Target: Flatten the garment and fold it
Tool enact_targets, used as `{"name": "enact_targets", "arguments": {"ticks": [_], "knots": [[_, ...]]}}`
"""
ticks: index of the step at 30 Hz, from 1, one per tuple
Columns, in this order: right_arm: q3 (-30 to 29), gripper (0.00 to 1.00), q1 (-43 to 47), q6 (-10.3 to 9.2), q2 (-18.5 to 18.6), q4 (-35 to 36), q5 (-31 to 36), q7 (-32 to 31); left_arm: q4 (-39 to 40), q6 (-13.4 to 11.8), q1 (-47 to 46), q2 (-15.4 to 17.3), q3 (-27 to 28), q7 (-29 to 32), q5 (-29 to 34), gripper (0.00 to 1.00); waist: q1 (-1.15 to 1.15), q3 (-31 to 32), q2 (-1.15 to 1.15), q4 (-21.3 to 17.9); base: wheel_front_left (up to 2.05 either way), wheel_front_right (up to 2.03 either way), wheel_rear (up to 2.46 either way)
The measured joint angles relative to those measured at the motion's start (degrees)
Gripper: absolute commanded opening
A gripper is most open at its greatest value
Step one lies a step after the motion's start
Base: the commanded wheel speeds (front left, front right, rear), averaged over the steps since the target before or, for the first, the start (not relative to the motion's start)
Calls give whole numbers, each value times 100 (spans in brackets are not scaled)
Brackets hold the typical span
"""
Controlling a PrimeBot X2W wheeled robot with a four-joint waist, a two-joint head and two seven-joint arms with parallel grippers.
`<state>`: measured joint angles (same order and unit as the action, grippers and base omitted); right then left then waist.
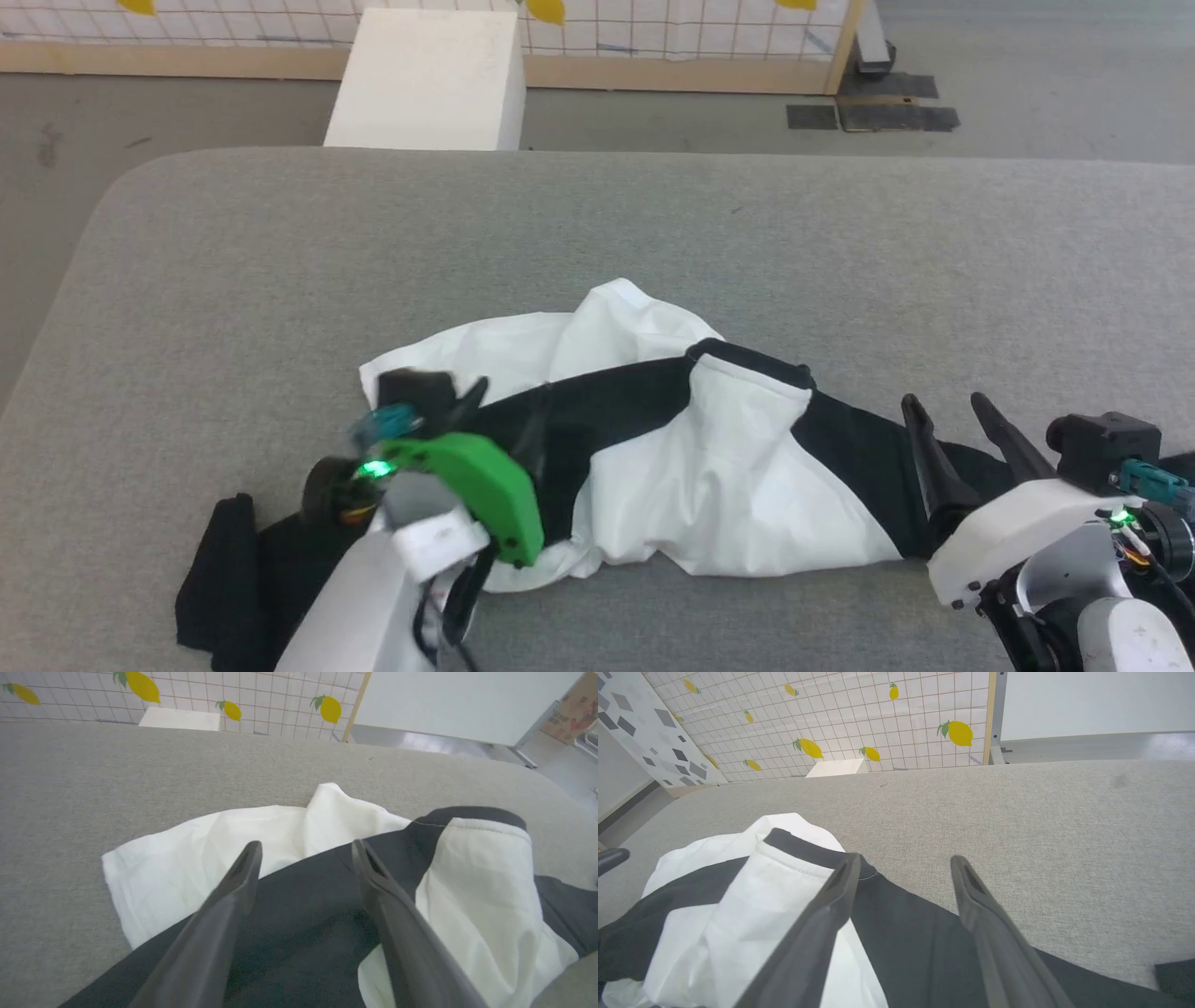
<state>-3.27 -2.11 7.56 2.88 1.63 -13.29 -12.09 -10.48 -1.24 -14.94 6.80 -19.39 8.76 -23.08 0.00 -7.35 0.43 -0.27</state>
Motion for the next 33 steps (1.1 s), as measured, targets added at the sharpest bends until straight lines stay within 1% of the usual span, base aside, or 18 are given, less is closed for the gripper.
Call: {"name": "enact_targets", "arguments": {"ticks": [3,10,13,17,18,19,20,21,24,25,29,33], "knots": [[44,100,-9,1,0,-7,-29,10,-468,122,-365,19,-199,527,44,100,0,-46,0,-98,0,0,0],[86,100,-22,0,2,-48,-42,52,-1276,186,-1199,211,-482,1321,366,100,0,-204,0,-318,0,0,0],[135,100,-34,1,-2,-79,-52,60,-1535,320,-1401,287,-614,1714,398,100,0,-265,0,-413,0,0,0],[121,100,-49,0,1,-109,-66,110,-1601,476,-1490,299,-753,2108,369,100,0,-327,0,-506,0,0,0],[120,100,-49,0,1,-119,-66,110,-1592,480,-1495,301,-773,2160,369,93,0,-333,0,-517,0,0,0],[120,100,-49,0,1,-131,-66,111,-1563,480,-1495,304,-787,2202,368,47,0,-336,0,-526,0,0,0],[119,100,-49,0,1,-143,-66,112,-1512,480,-1495,310,-797,2216,367,19,0,-329,0,-527,0,0,0],[118,100,-49,0,1,-153,-66,125,-1457,479,-1494,315,-800,2199,367,0,0,-321,0,-526,0,0,0],[111,100,-49,0,0,-168,-66,151,-1230,470,-1479,325,-779,2019,338,0,0,-278,0,-512,0,0,0],[102,100,-49,0,1,-171,-66,151,-1112,447,-1471,322,-737,1846,334,0,0,-260,0,-500,0,0,0],[94,100,-49,0,2,-178,-65,151,-692,182,-1474,308,-487,956,354,0,0,-207,0,-422,0,0,0],[116,100,-49,0,0,-175,-65,148,-570,58,-1471,305,-338,500,368,0,0,-148,0,-339,0,0,0]]}}
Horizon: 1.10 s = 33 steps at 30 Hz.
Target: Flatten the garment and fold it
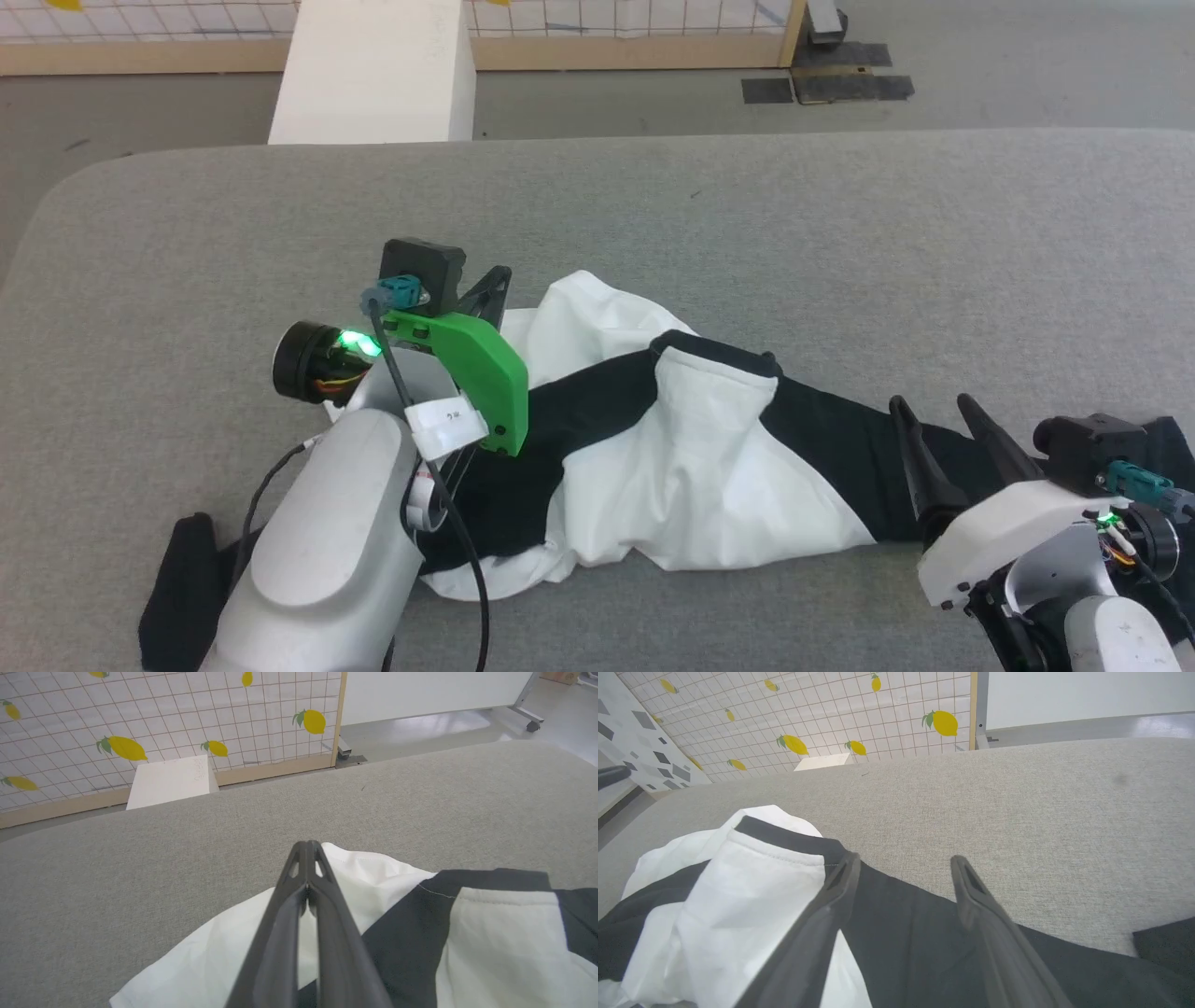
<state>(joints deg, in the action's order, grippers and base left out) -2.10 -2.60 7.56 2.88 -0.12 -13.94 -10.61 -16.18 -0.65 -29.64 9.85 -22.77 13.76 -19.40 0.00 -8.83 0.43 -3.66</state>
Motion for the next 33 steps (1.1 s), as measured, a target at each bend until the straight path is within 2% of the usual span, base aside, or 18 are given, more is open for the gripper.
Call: {"name": "enact_targets", "arguments": {"ticks": [3,4,5,6,13,18,25,26,27,28,33], "knots": [[-5,100,2,0,1,16,0,-7,-20,-20,53,-11,7,35,-55,0,0,28,0,68,0,0,0],[-4,100,2,0,1,23,0,-21,-53,-18,87,-14,-10,98,-76,36,0,30,0,91,0,0,0],[-1,100,2,0,1,25,0,-36,-91,-13,116,-22,-23,146,-99,48,0,28,0,106,0,0,0],[1,100,2,0,0,29,0,-48,-145,-2,152,-53,-27,200,-153,100,0,20,0,118,0,0,0],[102,100,-76,0,-1,43,-46,-45,-780,111,112,-269,-42,564,-515,100,0,-185,0,70,0,0,0],[145,100,-170,0,0,0,-80,12,-1263,82,-269,-282,-46,809,-530,100,0,-337,0,-72,0,0,0],[247,100,-318,1,1,-132,-180,133,-2059,53,-935,-249,-73,1693,-558,100,0,-580,0,-348,0,0,0],[269,100,-350,0,1,-148,-181,159,-2139,68,-1049,-230,-100,1900,-565,41,0,-614,0,-394,0,0,0],[285,100,-374,0,0,-167,-194,182,-2184,115,-1174,-209,-124,2049,-589,9,0,-651,0,-442,0,0,0],[290,100,-389,0,1,-182,-210,193,-2187,140,-1259,-185,-136,2057,-597,0,0,-682,0,-478,0,0,0],[343,100,-492,0,1,-275,-249,288,-2174,-2,-1692,-76,-67,978,-343,0,0,-899,0,-665,0,0,0]]}}
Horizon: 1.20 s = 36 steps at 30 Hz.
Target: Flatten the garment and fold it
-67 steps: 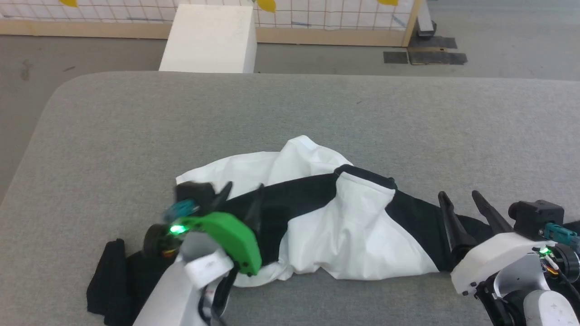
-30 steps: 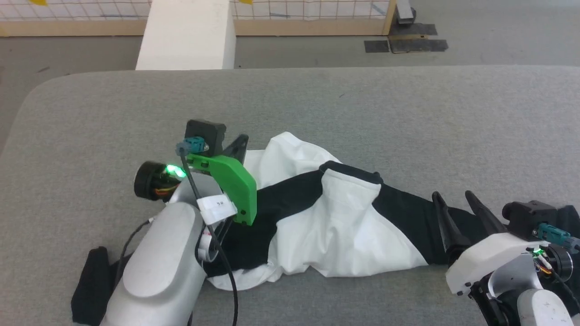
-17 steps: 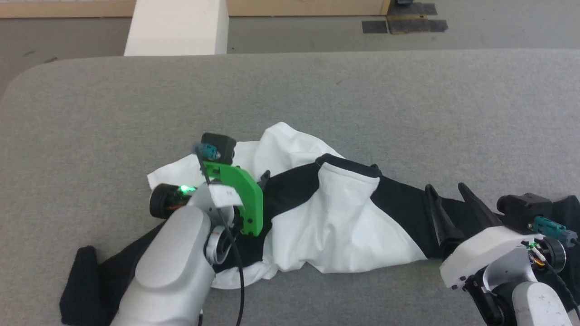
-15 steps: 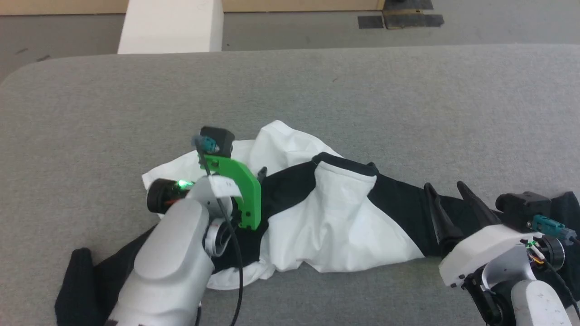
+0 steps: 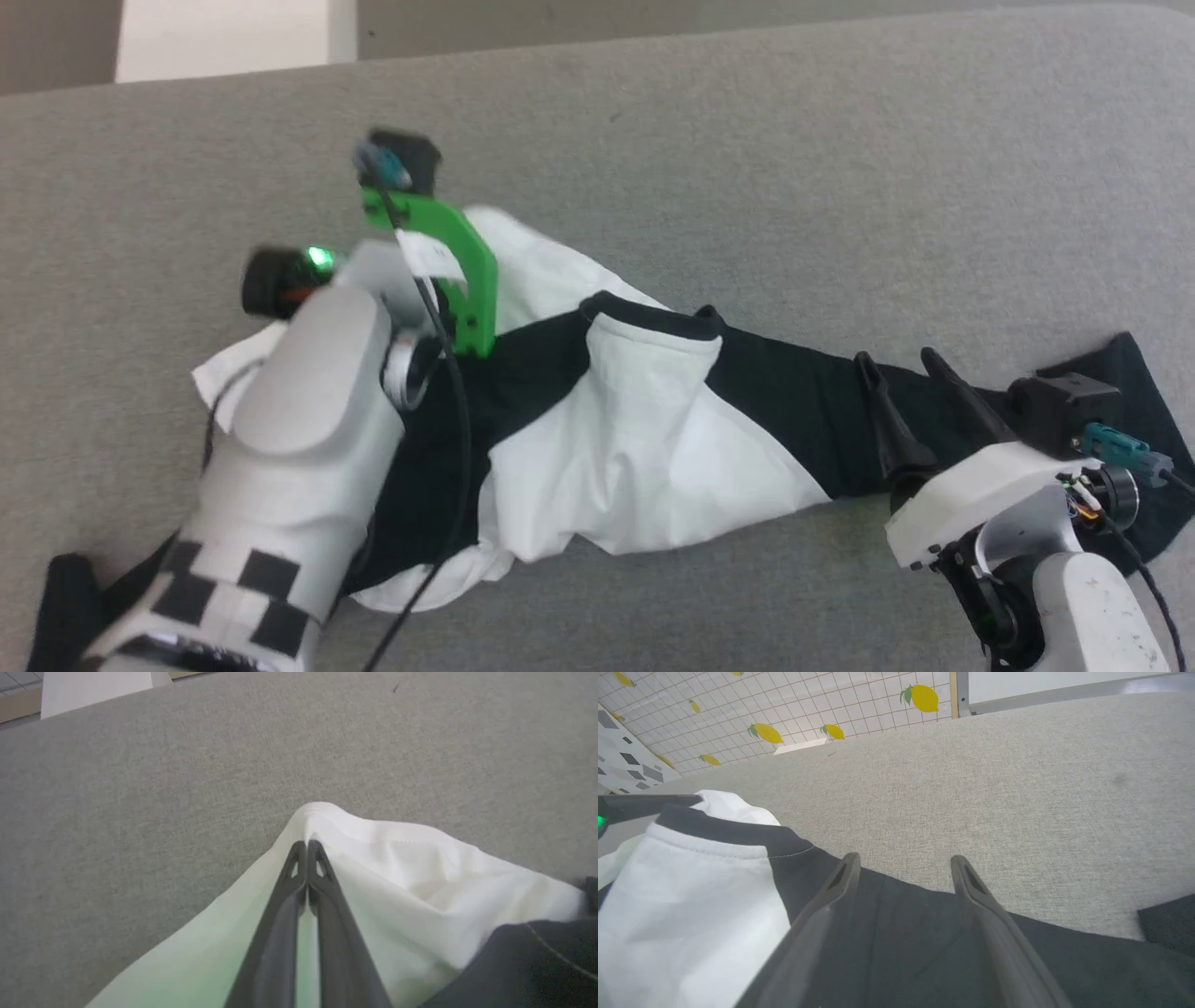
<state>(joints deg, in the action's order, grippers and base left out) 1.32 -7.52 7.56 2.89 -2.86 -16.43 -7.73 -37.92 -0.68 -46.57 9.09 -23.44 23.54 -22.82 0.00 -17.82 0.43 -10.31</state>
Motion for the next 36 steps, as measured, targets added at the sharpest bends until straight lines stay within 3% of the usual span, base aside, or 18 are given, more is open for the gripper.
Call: {"name": "enact_targets", "arguments": {"ticks": [4,11,17,18,19,20,27,32,36], "knots": [[47,100,-114,0,1,-57,-47,70,-145,-164,-450,45,47,-789,219,0,0,-160,0,-142,0,0,0],[145,100,-236,0,1,-137,-87,129,-504,-196,-1260,180,59,-1749,434,0,0,-422,0,-331,0,0,0],[272,100,-348,0,1,-215,-103,197,-990,-162,-1890,182,64,-2102,557,0,0,-638,0,-447,0,0,0],[283,100,-355,0,0,-238,-107,207,-1132,-153,-1896,167,59,-2005,545,7,0,-657,0,-461,0,0,0],[296,100,-363,0,0,-255,-114,222,-1310,-119,-1875,137,65,-1908,501,82,0,-676,0,-474,0,0,0],[298,100,-370,0,1,-274,-121,225,-1469,-87,-1838,97,81,-1837,409,100,0,-683,0,-478,0,0,0],[244,100,-388,1,0,-352,-51,219,-1884,32,-1341,-93,272,-2259,10,100,0,-517,0,-374,0,0,0],[185,100,-264,0,3,-320,23,146,-1745,69,-853,-162,391,-2850,-145,100,1,-238,0,-180,0,0,0],[157,100,-79,0,2,-227,44,30,-1538,2,-252,-112,466,-2918,-253,100,0,47,0,17,0,0,0]]}}
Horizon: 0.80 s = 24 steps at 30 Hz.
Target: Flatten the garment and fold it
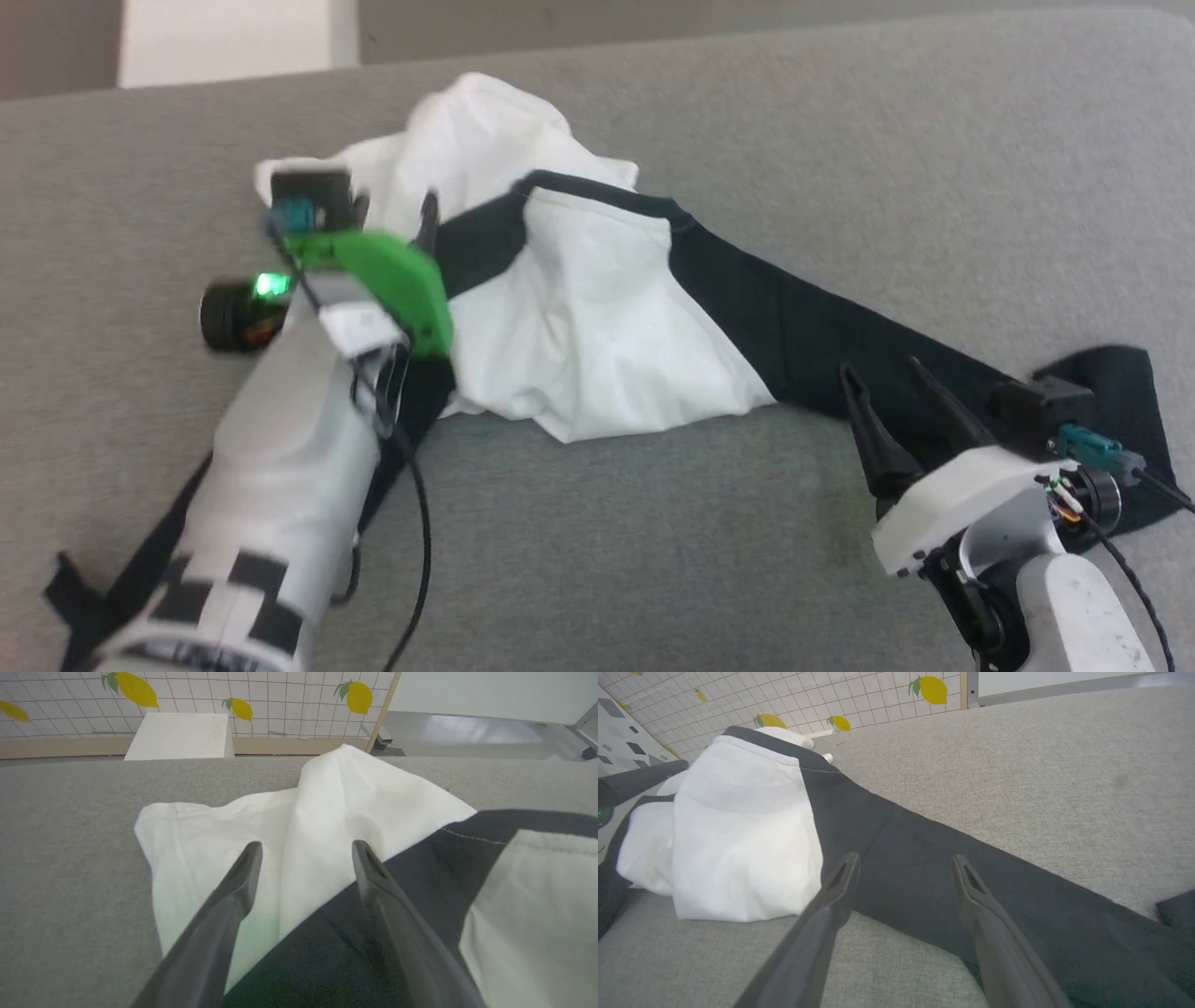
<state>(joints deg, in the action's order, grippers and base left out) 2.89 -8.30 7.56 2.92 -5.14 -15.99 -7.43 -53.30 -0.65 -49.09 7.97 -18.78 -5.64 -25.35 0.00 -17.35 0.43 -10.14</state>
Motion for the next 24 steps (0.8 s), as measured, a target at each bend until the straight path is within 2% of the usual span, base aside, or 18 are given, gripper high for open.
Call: {"name": "enact_targets", "arguments": {"ticks": [8,13,18,24], "knots": [[-138,100,285,0,0,227,51,-181,878,-456,1447,468,129,564,-183,100,-1,472,0,421,0,0,0],[-145,100,310,0,-1,389,91,-267,1644,-358,1853,584,78,1362,-382,100,-1,551,0,625,0,0,0],[-141,100,307,1,-2,458,91,-291,2264,-293,1938,642,-33,2324,-610,100,0,436,0,629,0,0,0],[-144,100,294,0,-2,459,90,-292,2553,-511,1991,905,-87,2835,-567,100,0,308,0,528,0,0,0]]}}
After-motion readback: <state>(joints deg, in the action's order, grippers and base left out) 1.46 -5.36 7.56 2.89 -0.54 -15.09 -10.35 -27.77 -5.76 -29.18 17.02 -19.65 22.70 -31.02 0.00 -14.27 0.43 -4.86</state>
